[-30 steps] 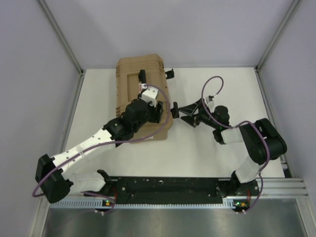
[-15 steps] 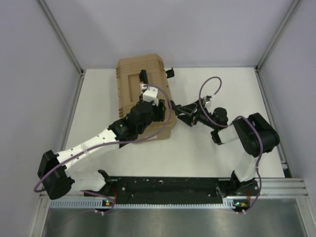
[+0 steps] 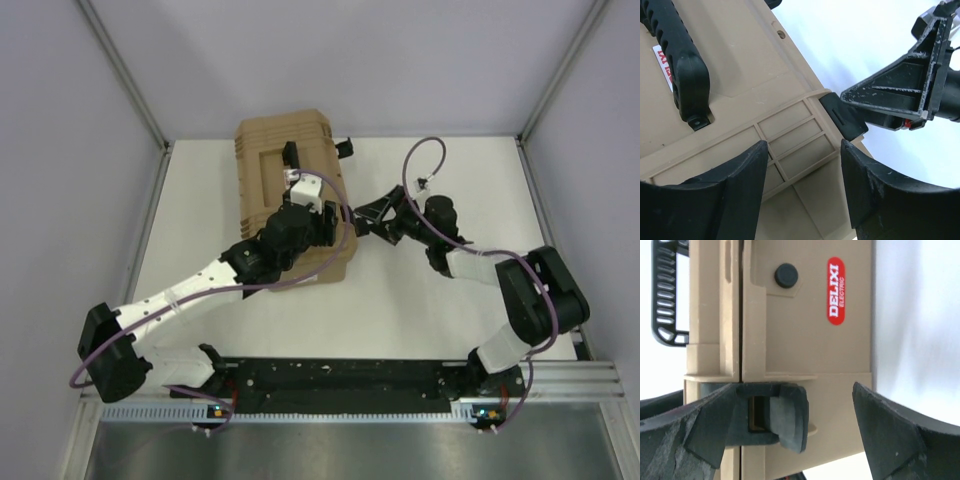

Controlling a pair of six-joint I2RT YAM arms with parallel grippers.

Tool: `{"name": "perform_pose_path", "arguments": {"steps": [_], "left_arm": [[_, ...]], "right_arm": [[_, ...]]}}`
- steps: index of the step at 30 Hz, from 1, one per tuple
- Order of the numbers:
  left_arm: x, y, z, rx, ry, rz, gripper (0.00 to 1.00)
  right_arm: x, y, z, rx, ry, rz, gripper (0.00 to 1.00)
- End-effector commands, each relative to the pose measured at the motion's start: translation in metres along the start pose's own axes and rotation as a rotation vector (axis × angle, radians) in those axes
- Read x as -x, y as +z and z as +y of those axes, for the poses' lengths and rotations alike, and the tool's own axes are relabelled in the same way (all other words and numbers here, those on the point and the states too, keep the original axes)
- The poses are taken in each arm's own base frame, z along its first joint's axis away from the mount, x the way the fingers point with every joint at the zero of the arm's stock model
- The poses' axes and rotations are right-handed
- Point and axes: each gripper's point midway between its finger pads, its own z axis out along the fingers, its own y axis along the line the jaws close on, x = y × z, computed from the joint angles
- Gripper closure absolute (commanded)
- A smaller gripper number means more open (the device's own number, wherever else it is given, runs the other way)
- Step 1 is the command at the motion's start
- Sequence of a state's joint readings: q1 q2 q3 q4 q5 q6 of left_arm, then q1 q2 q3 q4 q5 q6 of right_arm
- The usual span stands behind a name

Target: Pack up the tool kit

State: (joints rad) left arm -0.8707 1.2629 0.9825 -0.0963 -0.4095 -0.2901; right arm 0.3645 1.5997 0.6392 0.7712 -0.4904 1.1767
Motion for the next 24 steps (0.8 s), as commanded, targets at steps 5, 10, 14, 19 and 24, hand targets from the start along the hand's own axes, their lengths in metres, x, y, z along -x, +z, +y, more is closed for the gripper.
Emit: {"name": "perform_pose_path", "arguments": {"steps": [5, 10, 14, 19, 24], "left_arm": [[-0.161, -0.030, 0.016, 0.007, 0.114, 0.602, 0.33], [-0.139, -0.027, 0.007, -0.014, 0.100, 0.564, 0.30], [-0.132, -0.028, 0.006, -0.008, 0.084, 0.552, 0.30], [-0.125, -0.032, 0.006, -0.004, 0.054, 0.531, 0.29], [-0.082, -0.037, 0.001, -0.013, 0.035, 0.433, 0.26]], "right_arm": [[-0.021, -0.004, -0.028, -0.268, -0.237, 0.093, 0.01], [-0.026, -0.004, -0.036, -0.307, -0.251, 0.106, 0.01], [-0.010, -0.016, -0.032, -0.367, -0.307, 0.035, 0.04], [0.023, -0.039, -0.012, -0.473, -0.422, -0.062, 0.08], [0.029, -0.054, -0.013, -0.588, -0.509, -0.002, 0.37]]}}
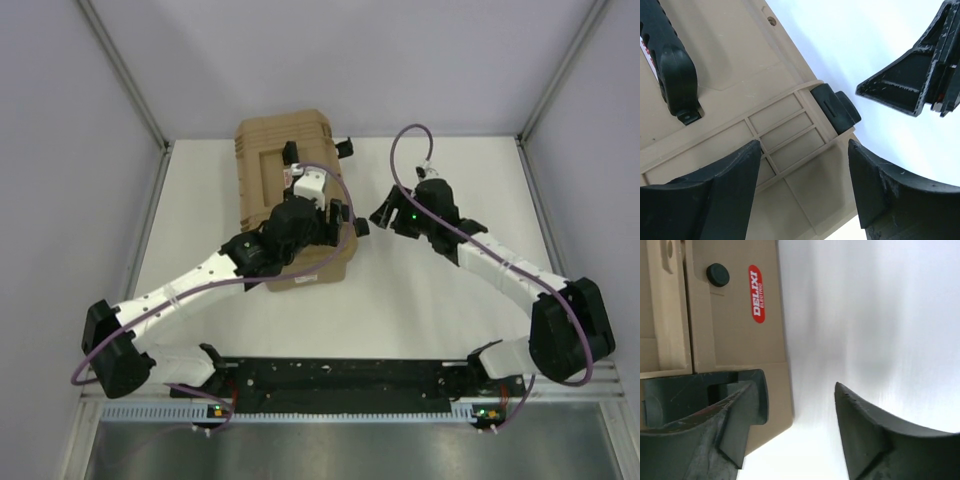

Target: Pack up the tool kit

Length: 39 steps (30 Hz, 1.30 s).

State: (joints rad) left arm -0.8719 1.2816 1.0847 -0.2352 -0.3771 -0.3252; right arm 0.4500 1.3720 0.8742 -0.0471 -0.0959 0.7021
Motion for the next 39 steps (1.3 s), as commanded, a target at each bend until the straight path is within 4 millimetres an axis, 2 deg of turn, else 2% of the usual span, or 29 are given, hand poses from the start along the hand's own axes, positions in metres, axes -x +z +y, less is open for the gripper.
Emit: {"name": "perform_pose_path", "arguments": {"steps": [1, 4, 7, 9, 12, 15, 16, 21, 27, 33, 39], "left_arm": [[-0.079, -0.027, 0.008, 0.005, 0.039, 0.348, 0.25], [-0.039, -0.037, 0.004, -0.004, 0.016, 0.249, 0.25], [-0.014, -0.047, 0.006, -0.005, 0.002, 0.167, 0.24], [-0.008, -0.052, 0.014, 0.017, 0.013, 0.130, 0.24], [-0.013, -0.059, 0.034, 0.109, 0.040, 0.143, 0.24], [-0.032, -0.063, 0.053, 0.183, 0.075, 0.183, 0.23], [-0.037, -0.063, 0.054, 0.186, 0.078, 0.194, 0.23], [-0.087, -0.056, 0.061, 0.193, 0.109, 0.318, 0.23], [-0.136, -0.052, 0.052, 0.142, 0.092, 0.476, 0.25], [-0.162, -0.048, 0.037, 0.066, 0.032, 0.518, 0.28], [-0.190, -0.046, 0.022, -0.008, -0.042, 0.547, 0.32]], "right_arm": [[0.007, -0.017, -0.013, -0.136, -0.144, 0.058, 0.44], [0.001, -0.016, -0.020, -0.175, -0.196, 0.112, 0.61], [0.001, -0.009, -0.026, -0.229, -0.269, 0.132, 0.75], [0.000, -0.003, -0.024, -0.246, -0.310, 0.153, 0.82], [-0.003, 0.011, -0.018, -0.251, -0.356, 0.190, 0.90], [-0.001, 0.022, -0.010, -0.250, -0.397, 0.207, 0.94], [-0.001, 0.024, -0.007, -0.249, -0.413, 0.212, 0.95], [-0.006, 0.036, 0.008, -0.215, -0.480, 0.248, 0.97], [-0.030, 0.053, 0.020, -0.140, -0.554, 0.337, 1.00], [-0.068, 0.059, 0.046, -0.032, -0.618, 0.405, 1.00], [-0.092, 0.068, 0.070, 0.124, -0.512, 0.403, 1.00]]}}
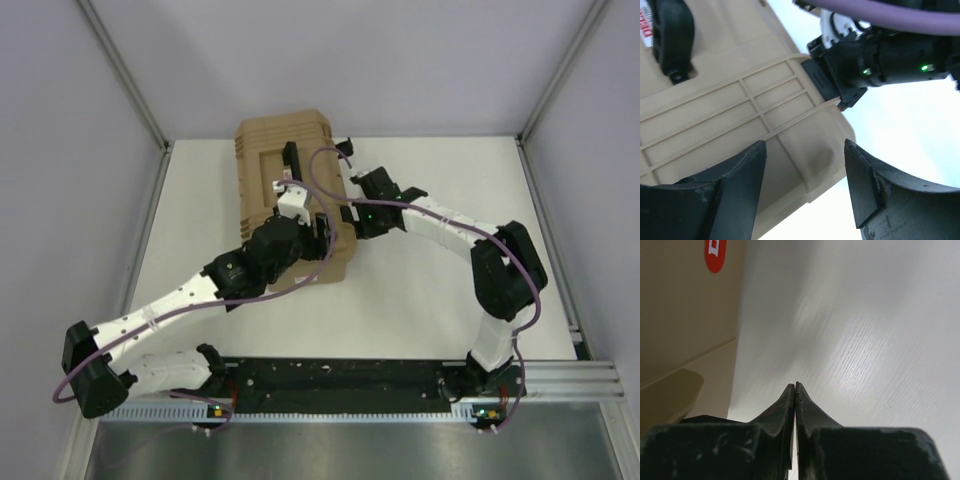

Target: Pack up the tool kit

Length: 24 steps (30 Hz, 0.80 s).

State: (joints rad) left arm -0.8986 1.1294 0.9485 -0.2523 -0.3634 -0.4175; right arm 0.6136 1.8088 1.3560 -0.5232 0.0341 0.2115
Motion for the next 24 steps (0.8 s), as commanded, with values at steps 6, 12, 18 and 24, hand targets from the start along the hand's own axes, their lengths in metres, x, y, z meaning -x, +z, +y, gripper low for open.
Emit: {"name": "perform_pose_path", "arguments": {"steps": [6, 12, 18, 24], "left_arm": [[-0.179, -0.015, 0.025, 0.001, -0.019, 0.534, 0.33], [-0.174, -0.016, 0.019, -0.032, -0.055, 0.502, 0.34], [-0.131, -0.022, -0.002, -0.118, -0.135, 0.363, 0.34], [-0.057, -0.039, -0.005, -0.099, -0.143, 0.189, 0.34]], "right_arm": [[0.012, 0.005, 0.106, 0.390, 0.025, -0.093, 1.00], [0.018, -0.002, 0.126, 0.524, 0.059, -0.180, 1.00], [0.035, -0.027, 0.122, 0.532, 0.089, -0.291, 1.00], [0.045, -0.048, 0.073, 0.364, 0.235, -0.322, 0.99]]}}
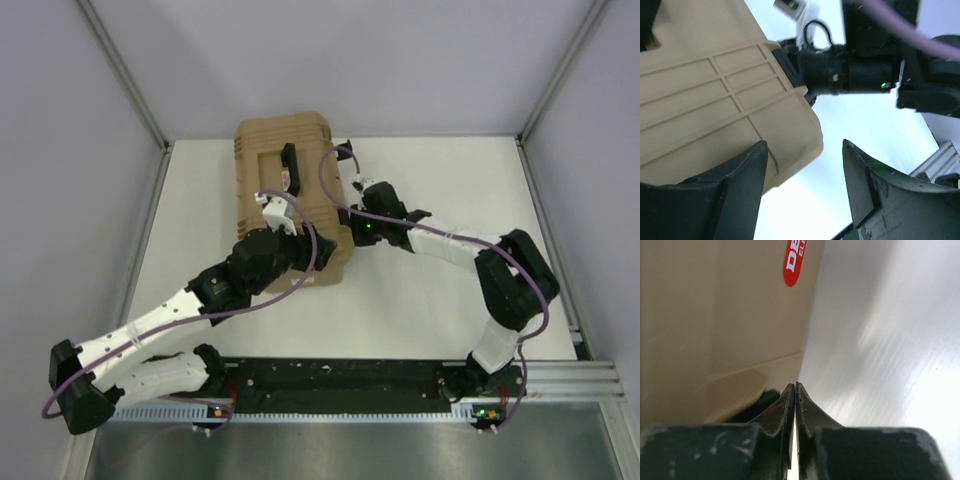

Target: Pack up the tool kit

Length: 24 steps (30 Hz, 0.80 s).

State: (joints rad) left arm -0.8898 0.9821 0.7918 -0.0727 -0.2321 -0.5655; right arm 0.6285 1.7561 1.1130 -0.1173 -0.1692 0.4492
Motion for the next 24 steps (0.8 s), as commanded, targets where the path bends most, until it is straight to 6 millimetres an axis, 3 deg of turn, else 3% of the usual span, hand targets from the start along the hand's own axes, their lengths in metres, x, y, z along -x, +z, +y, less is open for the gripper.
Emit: {"name": "perform_pose_path", "arguments": {"steps": [1, 2, 6, 8, 10, 15, 19, 24], "left_arm": [[-0.039, -0.030, 0.026, 0.139, 0.043, 0.233, 0.33], [-0.026, -0.033, 0.025, 0.148, 0.052, 0.197, 0.32], [0.031, -0.046, 0.028, 0.234, 0.075, 0.040, 0.25], [0.056, -0.054, 0.033, 0.287, 0.082, -0.015, 0.20], [0.077, -0.060, 0.040, 0.346, 0.091, -0.075, 0.16], [0.099, -0.067, 0.071, 0.467, 0.061, -0.139, 0.11], [0.095, -0.046, 0.087, 0.431, 0.017, -0.099, 0.11], [0.077, -0.026, 0.108, 0.470, 0.036, -0.008, 0.13]], "right_arm": [[0.053, -0.057, 0.038, 0.085, 0.035, -0.202, 0.93], [0.053, -0.064, 0.027, 0.057, 0.073, -0.210, 0.87], [0.061, -0.103, -0.003, 0.030, 0.191, -0.283, 0.39], [0.064, -0.119, -0.005, 0.056, 0.176, -0.306, 0.28], [0.067, -0.130, 0.007, 0.108, 0.114, -0.319, 0.22], [0.075, -0.135, 0.042, 0.294, 0.016, -0.306, 0.16], [0.081, -0.120, 0.057, 0.389, 0.001, -0.272, 0.16], [0.070, -0.106, 0.076, 0.502, 0.034, -0.199, 0.33]]}}
